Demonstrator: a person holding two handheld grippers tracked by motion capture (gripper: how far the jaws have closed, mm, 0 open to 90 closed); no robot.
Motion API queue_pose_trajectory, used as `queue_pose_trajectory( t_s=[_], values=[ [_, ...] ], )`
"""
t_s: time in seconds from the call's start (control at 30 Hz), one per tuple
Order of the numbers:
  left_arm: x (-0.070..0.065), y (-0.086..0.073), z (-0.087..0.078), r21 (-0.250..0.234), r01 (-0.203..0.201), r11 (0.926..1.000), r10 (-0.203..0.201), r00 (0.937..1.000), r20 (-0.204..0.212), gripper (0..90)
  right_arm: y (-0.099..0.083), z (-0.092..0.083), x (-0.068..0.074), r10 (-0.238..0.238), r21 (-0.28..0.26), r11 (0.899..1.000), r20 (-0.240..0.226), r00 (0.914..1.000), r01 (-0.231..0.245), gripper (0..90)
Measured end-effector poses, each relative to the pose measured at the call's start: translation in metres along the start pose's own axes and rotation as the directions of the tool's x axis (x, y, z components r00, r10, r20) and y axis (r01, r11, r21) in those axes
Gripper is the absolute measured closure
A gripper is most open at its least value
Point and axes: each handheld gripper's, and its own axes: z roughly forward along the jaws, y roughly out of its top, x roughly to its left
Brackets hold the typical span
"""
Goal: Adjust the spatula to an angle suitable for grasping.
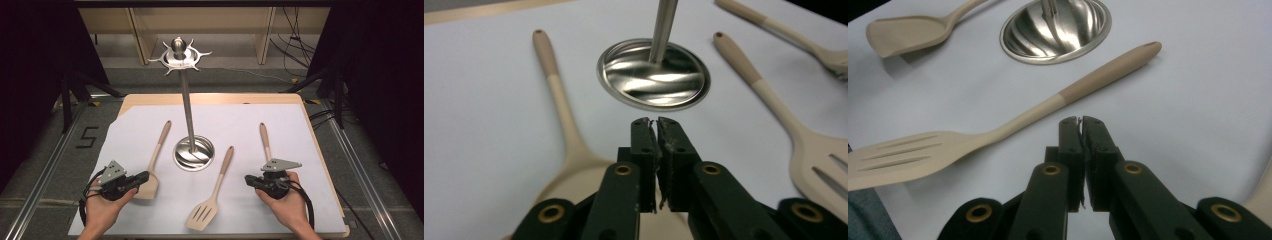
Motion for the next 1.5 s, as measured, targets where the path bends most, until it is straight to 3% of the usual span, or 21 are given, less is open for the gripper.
queue_pose_trajectory(
  t_s=[0.13, 0.27, 0.33, 0.37, 0.43, 0.47, 0.5, 0.53, 0.57, 0.67, 0.7, 0.73, 0.8, 0.83, 0.93, 1.0, 1.13, 1.17, 1.27, 1.33, 1.5],
  values=[
    [-0.003, 0.003, 0.001, -0.014, -0.014, 0.9998, 0.014, 0.9999, 0.007, 89.0, -0.001, 0.001, -0.003, -0.031, 0.004, 1.000, 0.012, 0.9994, 0.031, 87.4],
    [-0.008, 0.005, 0.001, -0.027, -0.021, 0.9994, 0.022, 0.9996, 0.019, 89.1, -0.003, -0.001, -0.004, 0.004, 0.004, 1.000, 0.027, 0.9996, -0.004, 87.0],
    [-0.011, 0.008, 0.000, -0.044, -0.025, 0.9987, 0.026, 0.9994, 0.024, 89.1, -0.003, 0.000, -0.005, -0.018, 0.001, 1.000, 0.025, 0.9995, 0.018, 86.8],
    [-0.014, 0.015, -0.001, -0.069, -0.012, 0.9975, 0.016, 0.9986, 0.050, 89.2, -0.003, 0.000, -0.004, -0.016, 0.003, 1.000, 0.030, 0.9994, 0.016, 86.8],
    [-0.016, 0.019, -0.003, -0.076, -0.007, 0.9971, 0.011, 0.9989, 0.045, 89.2, -0.002, 0.000, -0.001, 0.011, 0.010, 1.000, 0.023, 0.9997, -0.011, 86.6],
    [-0.016, 0.025, -0.004, -0.093, -0.029, 0.9952, 0.033, 0.9983, 0.048, 89.2, -0.001, 0.001, -0.003, -0.022, -0.007, 1.000, 0.026, 0.9994, 0.022, 86.6],
    [-0.020, 0.040, -0.009, -0.123, -0.036, 0.9917, 0.043, 0.9978, 0.050, 89.3, -0.001, 0.001, -0.001, -0.015, -0.011, 1.000, 0.036, 0.9992, 0.015, 86.6],
    [-0.020, 0.040, -0.009, -0.123, -0.036, 0.9917, 0.043, 0.9978, 0.050, 89.3, -0.001, 0.002, 0.000, -0.019, -0.024, 1.000, 0.036, 0.9992, 0.020, 86.6],
    [-0.025, 0.057, -0.011, -0.173, -0.043, 0.9841, 0.053, 0.9970, 0.057, 89.3, -0.001, 0.000, 0.001, -0.011, -0.008, 1.000, 0.035, 0.9993, 0.011, 86.6],
    [-0.032, 0.076, -0.015, -0.212, -0.054, 0.9757, 0.071, 0.9950, 0.071, 89.3, -0.001, 0.000, -0.001, -0.022, -0.015, 1.000, 0.034, 0.9992, 0.023, 86.5],
    [-0.037, 0.096, -0.018, -0.242, -0.063, 0.9684, 0.084, 0.9933, 0.079, 89.3, -0.001, -0.001, 0.003, 0.015, -0.005, 1.000, 0.033, 0.9993, -0.015, 86.4],
    [-0.037, 0.096, -0.018, -0.242, -0.063, 0.9684, 0.084, 0.9933, 0.079, 89.3, -0.001, -0.001, 0.003, 0.015, -0.005, 1.000, 0.033, 0.9993, -0.015, 86.4],
    [-0.042, 0.115, -0.020, -0.278, -0.066, 0.9584, 0.094, 0.9913, 0.092, 89.3, -0.001, -0.001, -0.001, -0.021, -0.024, 0.999, 0.042, 0.9989, 0.022, 86.2],
    [-0.048, 0.133, -0.023, -0.309, -0.081, 0.9475, 0.115, 0.9889, 0.094, 89.3, -0.001, -0.002, -0.001, -0.019, -0.022, 1.000, 0.043, 0.9989, 0.020, 86.0],
    [-0.056, 0.157, -0.028, -0.353, -0.100, 0.9303, 0.142, 0.9853, 0.095, 89.3, -0.002, -0.001, -0.003, -0.017, -0.027, 0.999, 0.043, 0.9989, 0.018, 85.6],
    [-0.059, 0.164, -0.030, -0.363, -0.108, 0.9257, 0.152, 0.9838, 0.095, 89.3, -0.002, -0.001, -0.001, 0.005, -0.014, 1.000, 0.036, 0.9993, -0.005, 85.3],
    [-0.068, 0.190, -0.036, -0.398, -0.143, 0.9060, 0.191, 0.9780, 0.084, 89.3, -0.002, 0.000, -0.002, -0.023, -0.025, 0.999, 0.044, 0.9988, 0.024, 85.2],
    [-0.070, 0.201, -0.038, -0.413, -0.141, 0.8997, 0.193, 0.9774, 0.087, 89.3, -0.002, 0.000, 0.001, 0.008, -0.026, 1.000, 0.041, 0.9991, -0.007, 85.2],
    [-0.072, 0.210, -0.039, -0.427, -0.141, 0.8934, 0.194, 0.9775, 0.083, 89.3, -0.001, -0.001, -0.002, -0.036, -0.025, 0.999, 0.049, 0.9982, 0.037, 85.1],
    [-0.074, 0.219, -0.040, -0.436, -0.154, 0.8867, 0.206, 0.9758, 0.074, 89.3, -0.002, 0.000, -0.002, -0.034, -0.021, 0.999, 0.038, 0.9987, 0.035, 84.9],
    [-0.075, 0.223, -0.039, -0.438, -0.150, 0.8862, 0.203, 0.9763, 0.076, 89.2, -0.002, 0.000, -0.002, -0.037, -0.017, 0.999, 0.046, 0.9982, 0.038, 84.6]
  ],
)
